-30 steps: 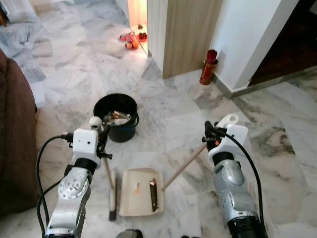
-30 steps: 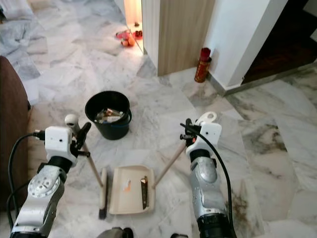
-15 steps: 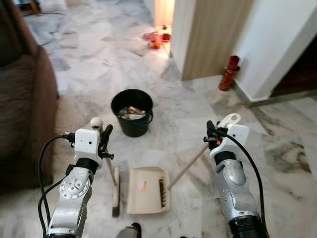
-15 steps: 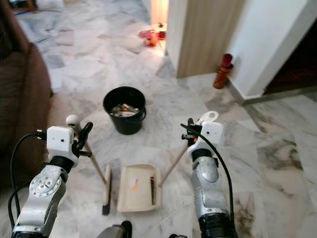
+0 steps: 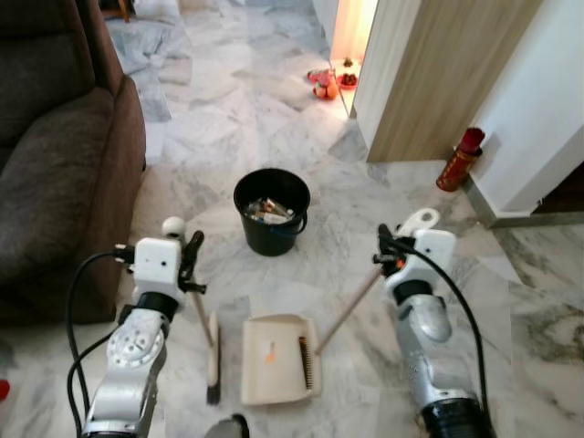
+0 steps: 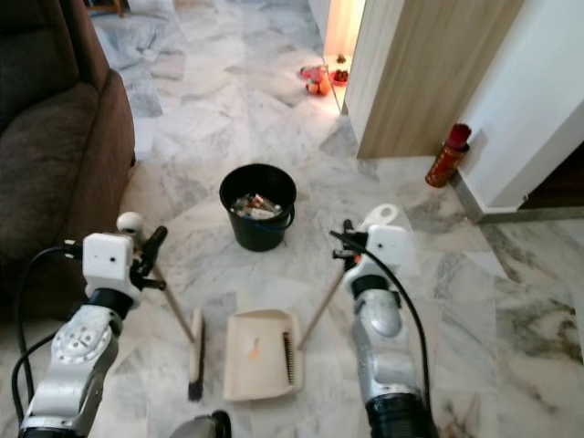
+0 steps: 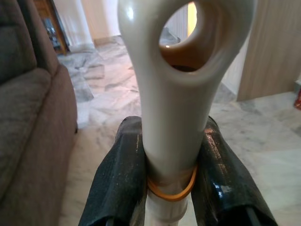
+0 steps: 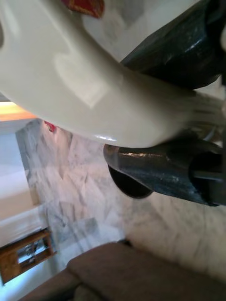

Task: Sweep floor

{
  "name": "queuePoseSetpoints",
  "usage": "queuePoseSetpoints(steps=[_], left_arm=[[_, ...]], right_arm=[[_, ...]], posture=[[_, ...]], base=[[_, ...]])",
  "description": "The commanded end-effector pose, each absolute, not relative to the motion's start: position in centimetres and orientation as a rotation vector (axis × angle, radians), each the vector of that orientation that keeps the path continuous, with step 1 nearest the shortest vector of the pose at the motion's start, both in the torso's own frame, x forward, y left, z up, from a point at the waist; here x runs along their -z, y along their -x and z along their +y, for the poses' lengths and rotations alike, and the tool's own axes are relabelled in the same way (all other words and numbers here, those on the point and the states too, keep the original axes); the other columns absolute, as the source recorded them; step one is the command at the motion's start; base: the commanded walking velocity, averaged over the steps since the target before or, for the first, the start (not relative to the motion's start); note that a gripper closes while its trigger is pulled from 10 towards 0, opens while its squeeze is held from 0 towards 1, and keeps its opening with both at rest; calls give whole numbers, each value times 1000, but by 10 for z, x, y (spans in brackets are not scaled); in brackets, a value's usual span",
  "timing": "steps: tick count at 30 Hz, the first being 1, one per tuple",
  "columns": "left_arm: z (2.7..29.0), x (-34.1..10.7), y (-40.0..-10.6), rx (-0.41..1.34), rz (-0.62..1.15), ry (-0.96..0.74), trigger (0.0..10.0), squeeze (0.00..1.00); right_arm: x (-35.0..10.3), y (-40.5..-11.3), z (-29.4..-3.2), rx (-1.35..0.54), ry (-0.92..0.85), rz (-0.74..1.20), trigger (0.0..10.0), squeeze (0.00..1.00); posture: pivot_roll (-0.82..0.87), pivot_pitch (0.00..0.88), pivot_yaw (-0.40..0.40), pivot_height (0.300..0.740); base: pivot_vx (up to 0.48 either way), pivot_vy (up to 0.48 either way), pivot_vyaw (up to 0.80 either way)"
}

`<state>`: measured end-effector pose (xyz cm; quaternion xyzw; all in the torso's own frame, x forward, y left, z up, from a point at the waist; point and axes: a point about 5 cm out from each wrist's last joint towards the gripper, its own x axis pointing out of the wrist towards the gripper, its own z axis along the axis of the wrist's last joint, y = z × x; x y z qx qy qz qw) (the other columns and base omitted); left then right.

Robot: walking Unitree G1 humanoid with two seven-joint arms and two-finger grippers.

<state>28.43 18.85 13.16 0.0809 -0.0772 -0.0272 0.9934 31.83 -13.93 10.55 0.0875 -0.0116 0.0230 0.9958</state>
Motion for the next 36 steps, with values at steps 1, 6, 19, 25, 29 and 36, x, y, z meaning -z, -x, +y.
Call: queuePoseSetpoints(steps=[1,6,19,25,29,36], left_arm=[[183,-138,-284,68,-181,-165,10000,0],[183,-137,-285,69,-179,-165,10000,0],[184,-138,-285,68,-178,-167,10000,0],[184,-138,-285,69,-176,-168,10000,0],[184,-138,-285,68,-176,-168,10000,0],[184,-138,-285,69,-176,-168,10000,0]], right_arm=[[-110,-319,-147,-27,-178,-47,10000,0],[-110,-319,-147,-31,-167,-45,10000,0],[-109,-319,-144,-45,-167,-43,10000,0],[-109,-319,-144,-49,-170,-44,10000,0],[-109,-319,-143,-50,-171,-43,10000,0],[-109,-319,-144,-45,-172,-42,10000,0]], posture=[[149,172,-25,740],[149,174,-26,740],[153,176,-23,740],[153,177,-23,740],[153,177,-24,740],[156,174,-25,740]], base=[[345,0,0],[346,0,0],[347,0,334],[347,0,0],[349,0,0],[346,0,0]])
